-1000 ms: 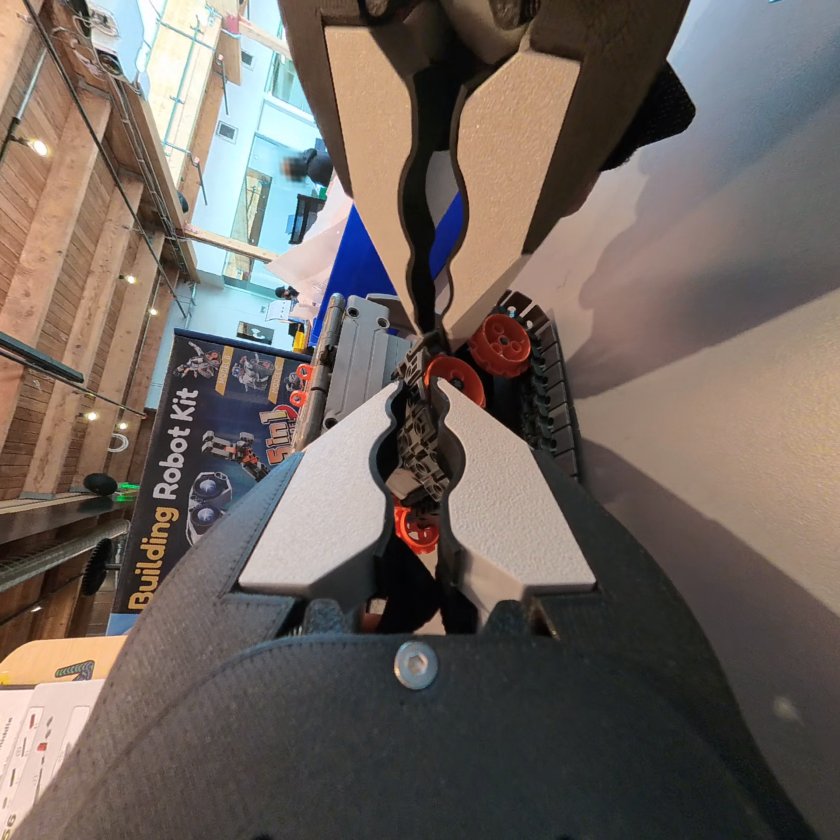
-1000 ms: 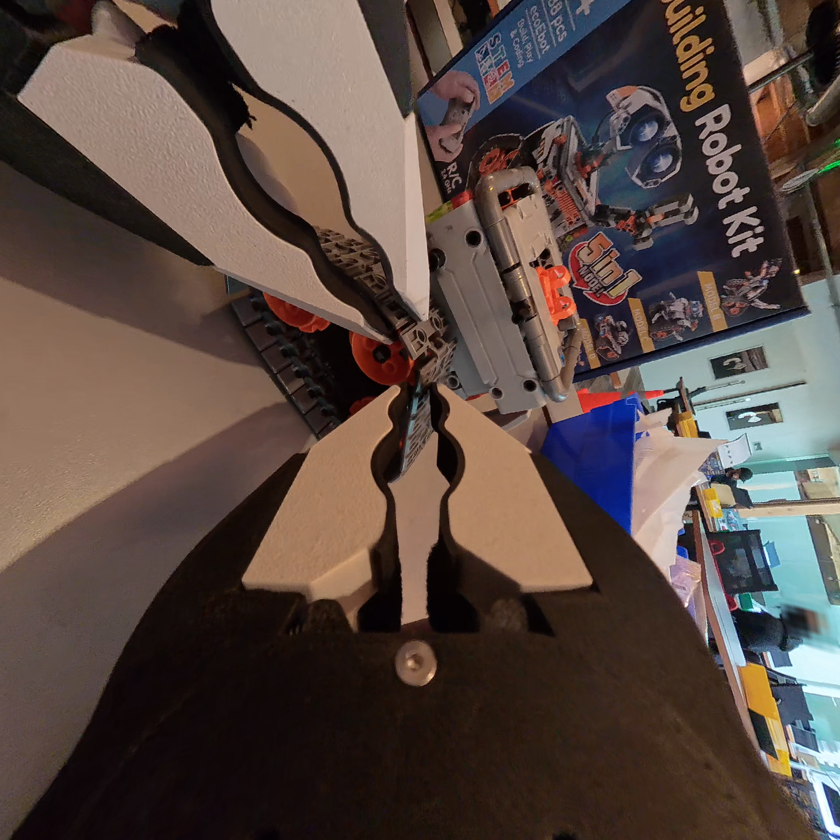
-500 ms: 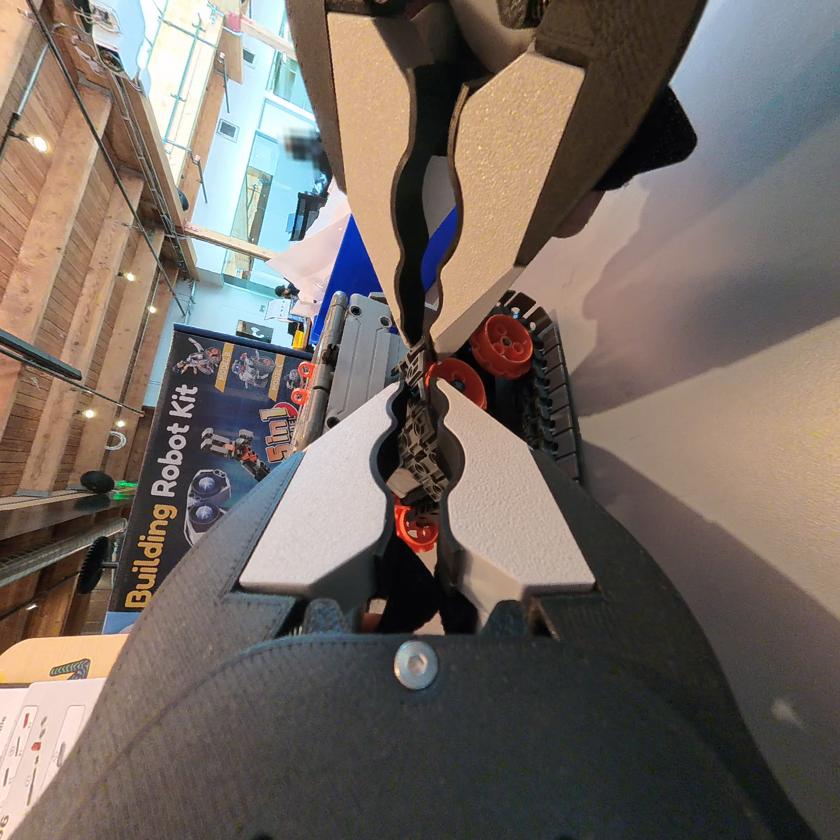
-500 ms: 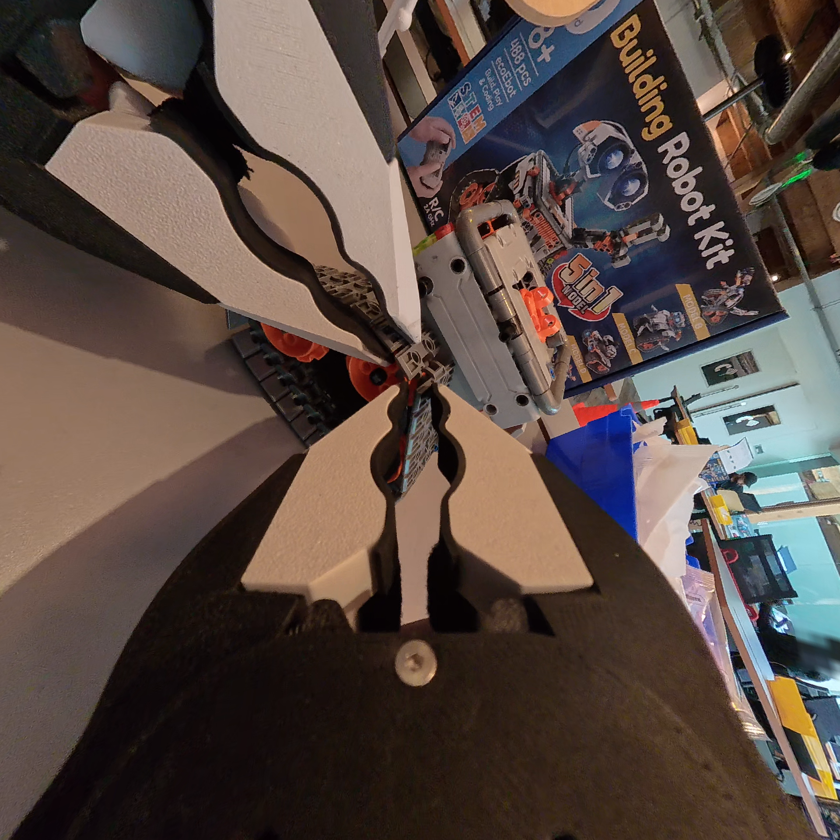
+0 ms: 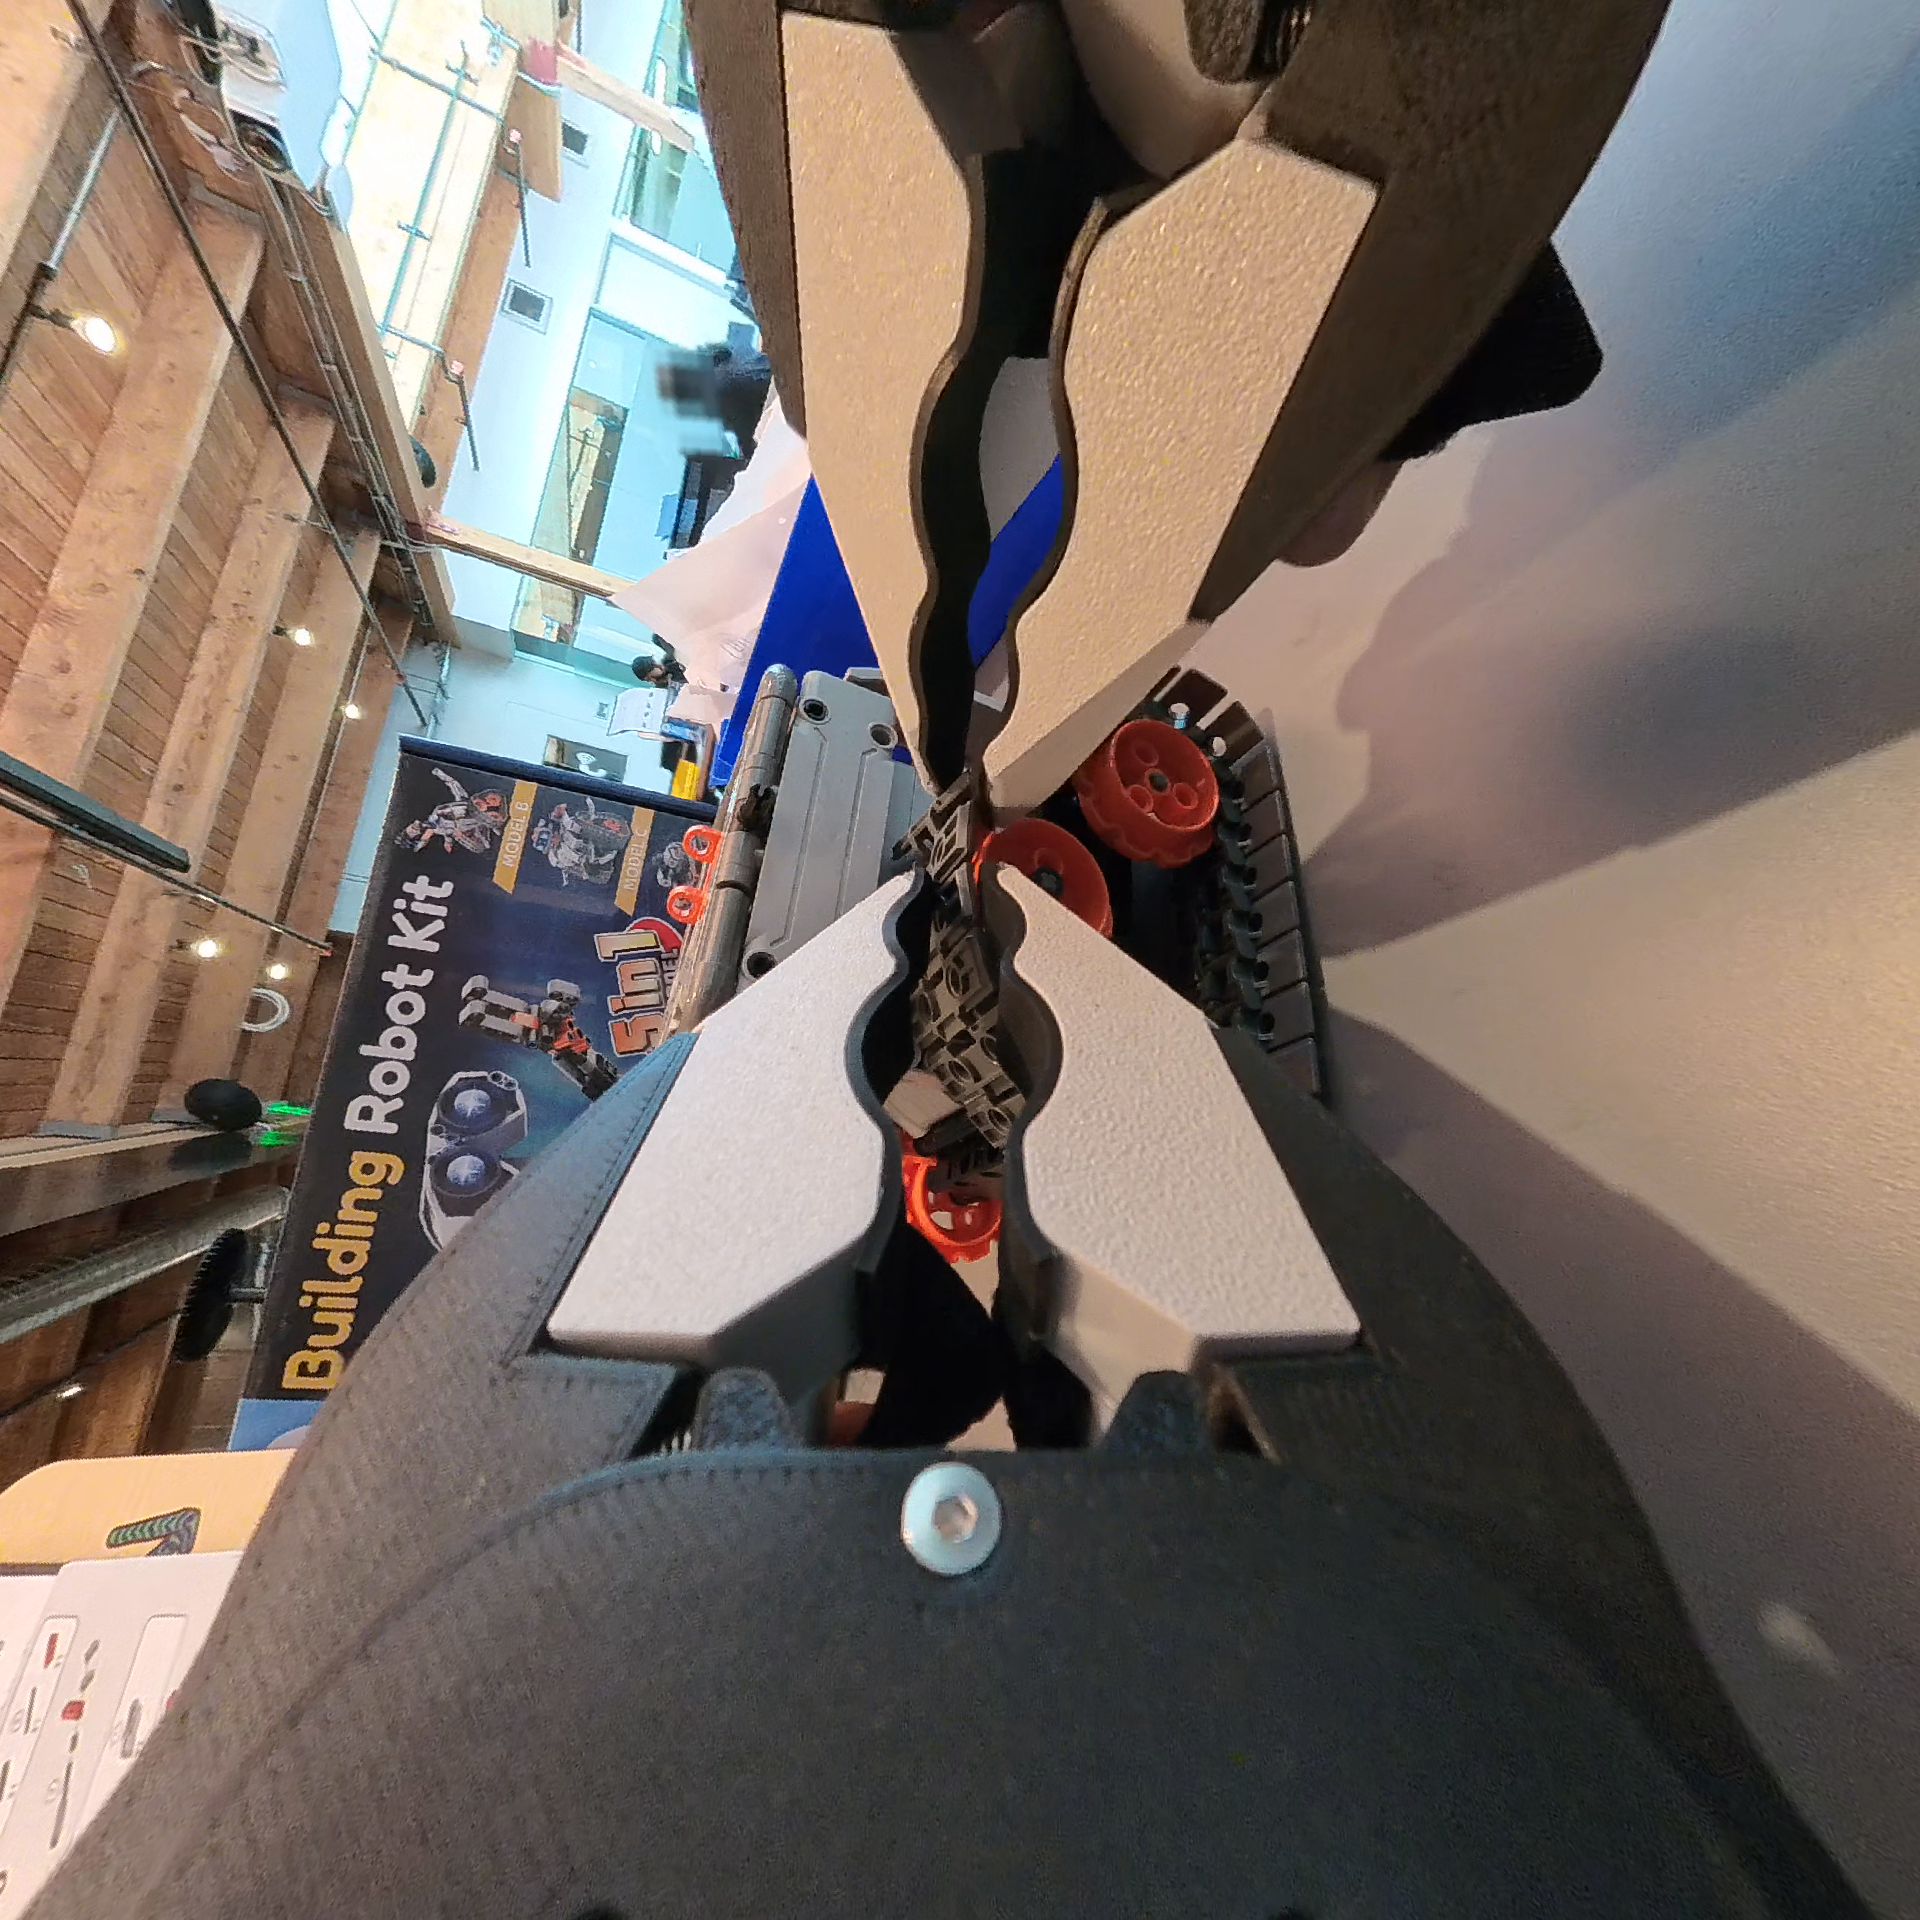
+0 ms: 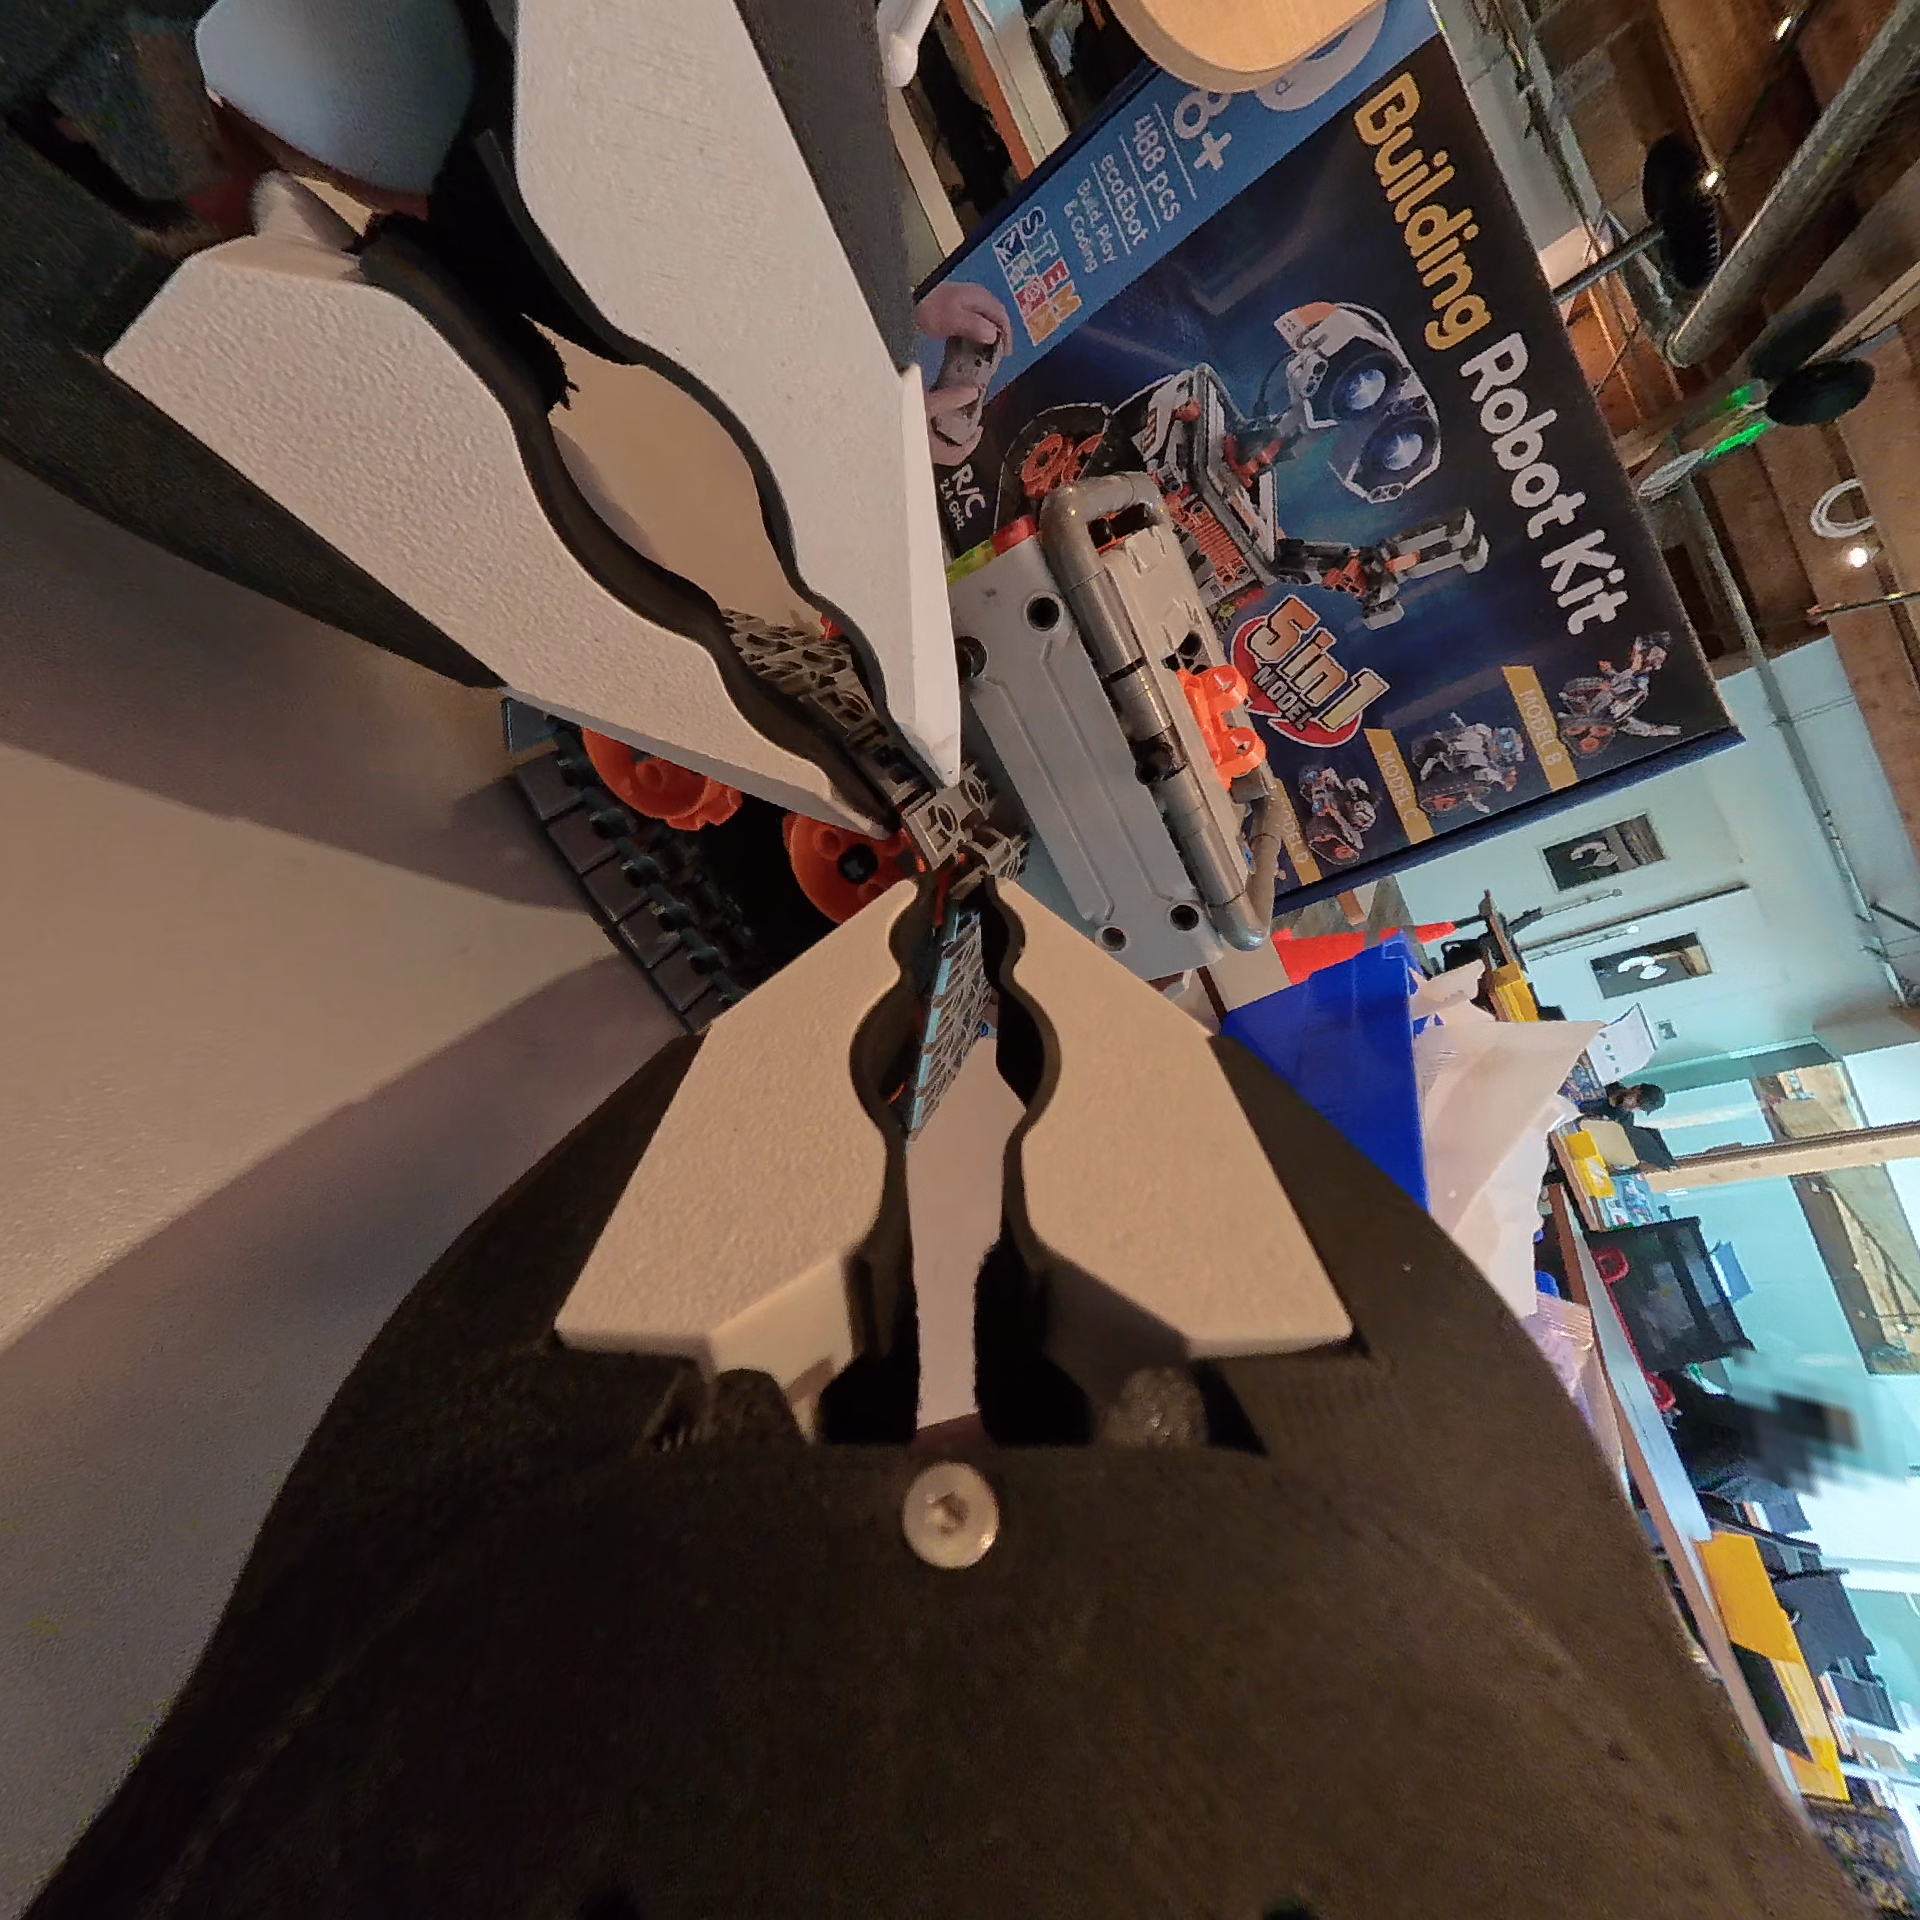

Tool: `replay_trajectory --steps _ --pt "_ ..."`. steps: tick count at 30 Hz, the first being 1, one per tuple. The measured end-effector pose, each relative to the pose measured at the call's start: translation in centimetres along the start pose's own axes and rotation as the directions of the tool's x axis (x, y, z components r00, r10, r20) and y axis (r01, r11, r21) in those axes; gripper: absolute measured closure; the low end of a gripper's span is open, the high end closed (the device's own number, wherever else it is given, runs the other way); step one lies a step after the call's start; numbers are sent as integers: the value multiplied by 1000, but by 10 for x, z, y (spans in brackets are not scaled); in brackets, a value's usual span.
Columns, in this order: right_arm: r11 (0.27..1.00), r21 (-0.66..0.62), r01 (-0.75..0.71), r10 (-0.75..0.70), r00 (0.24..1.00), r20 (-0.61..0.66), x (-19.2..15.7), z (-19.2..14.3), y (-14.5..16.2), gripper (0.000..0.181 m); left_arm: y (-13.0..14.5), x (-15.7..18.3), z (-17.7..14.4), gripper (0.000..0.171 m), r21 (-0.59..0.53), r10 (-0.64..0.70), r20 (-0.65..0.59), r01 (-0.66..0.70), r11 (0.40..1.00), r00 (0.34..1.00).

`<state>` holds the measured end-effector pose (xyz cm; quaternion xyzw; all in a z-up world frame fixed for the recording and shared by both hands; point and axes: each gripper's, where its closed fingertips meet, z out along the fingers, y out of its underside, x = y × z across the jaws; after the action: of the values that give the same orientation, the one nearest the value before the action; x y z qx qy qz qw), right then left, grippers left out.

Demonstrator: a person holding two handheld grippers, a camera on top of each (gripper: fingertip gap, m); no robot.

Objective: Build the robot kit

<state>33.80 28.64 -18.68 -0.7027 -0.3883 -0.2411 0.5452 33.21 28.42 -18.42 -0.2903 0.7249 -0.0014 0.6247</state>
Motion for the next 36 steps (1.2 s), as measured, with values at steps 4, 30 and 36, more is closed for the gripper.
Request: replay_trajectory --steps 4,30,36 --pt "1000 26 -8 8 1000 15 1 -2 -1 178 0 0 -1 164 2 21 7 -21 1000 1000" --pt "996 68 -53 44 991 129 -1 1 -3 173 2 -3 1 165 14 10 19 -10 1000 1000" --pt "993 54 -105 98 987 131 -3 3 -4 165 3 -4 2 165 14 8 21 -9 1000 1000"
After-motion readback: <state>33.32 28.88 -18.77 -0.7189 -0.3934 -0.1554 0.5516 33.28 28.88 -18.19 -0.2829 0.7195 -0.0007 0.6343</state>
